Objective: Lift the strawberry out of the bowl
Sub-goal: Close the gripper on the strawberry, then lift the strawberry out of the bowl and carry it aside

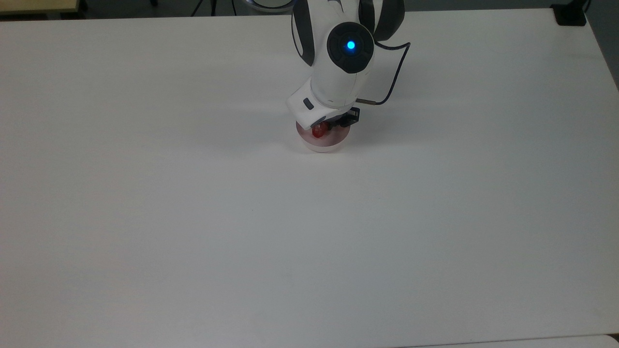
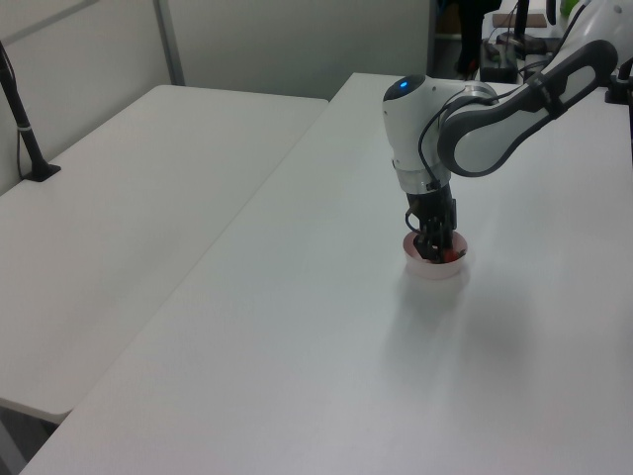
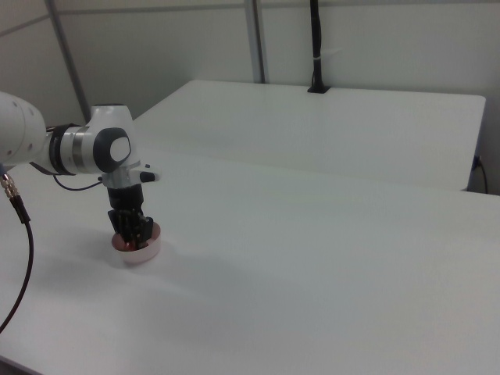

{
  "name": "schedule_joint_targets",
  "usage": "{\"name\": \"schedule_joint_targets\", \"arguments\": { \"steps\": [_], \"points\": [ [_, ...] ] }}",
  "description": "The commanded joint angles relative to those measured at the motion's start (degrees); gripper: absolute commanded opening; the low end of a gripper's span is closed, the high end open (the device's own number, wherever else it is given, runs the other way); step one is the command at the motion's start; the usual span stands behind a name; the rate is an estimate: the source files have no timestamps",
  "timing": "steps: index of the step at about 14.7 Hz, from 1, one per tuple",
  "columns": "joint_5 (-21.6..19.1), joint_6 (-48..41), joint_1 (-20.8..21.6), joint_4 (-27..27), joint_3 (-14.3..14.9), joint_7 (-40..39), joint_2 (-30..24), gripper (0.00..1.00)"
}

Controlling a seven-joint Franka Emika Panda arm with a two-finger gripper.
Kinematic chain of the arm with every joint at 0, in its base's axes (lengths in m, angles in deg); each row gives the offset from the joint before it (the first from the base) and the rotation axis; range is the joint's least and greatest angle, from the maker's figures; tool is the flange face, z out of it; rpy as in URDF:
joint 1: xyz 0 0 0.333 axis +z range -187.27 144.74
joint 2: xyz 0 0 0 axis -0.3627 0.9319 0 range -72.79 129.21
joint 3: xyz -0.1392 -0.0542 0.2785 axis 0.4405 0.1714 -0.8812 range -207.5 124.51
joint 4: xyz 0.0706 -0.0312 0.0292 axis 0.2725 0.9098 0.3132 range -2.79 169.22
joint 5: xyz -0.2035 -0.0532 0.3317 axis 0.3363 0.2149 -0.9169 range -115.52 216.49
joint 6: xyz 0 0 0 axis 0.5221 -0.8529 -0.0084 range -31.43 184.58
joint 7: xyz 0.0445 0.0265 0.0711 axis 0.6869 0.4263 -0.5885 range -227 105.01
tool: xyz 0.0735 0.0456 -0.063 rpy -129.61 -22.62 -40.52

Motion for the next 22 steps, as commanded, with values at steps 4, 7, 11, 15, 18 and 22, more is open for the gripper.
{"name": "schedule_joint_targets", "arguments": {
  "steps": [4, 7, 11, 15, 18, 22],
  "points": [
    [0.85, 0.75, -1.07, 0.64, -0.1, 0.72, -3.84, 0.27],
    [0.76, 0.05, -1.78, 0.64, -0.1, 0.55, -5.86, 0.27],
    [0.76, -8.63, -5.1, 0.81, -0.01, -4.0, -10.08, 0.27],
    [2.25, -12.77, -10.73, 2.3, -0.01, -15.68, -12.46, 0.27],
    [6.64, -13.75, -13.63, 5.81, -0.01, -19.67, -12.55, 0.27],
    [12.89, -11.13, -15.57, 11.35, -0.01, -20.55, -12.11, 0.27]
  ]
}}
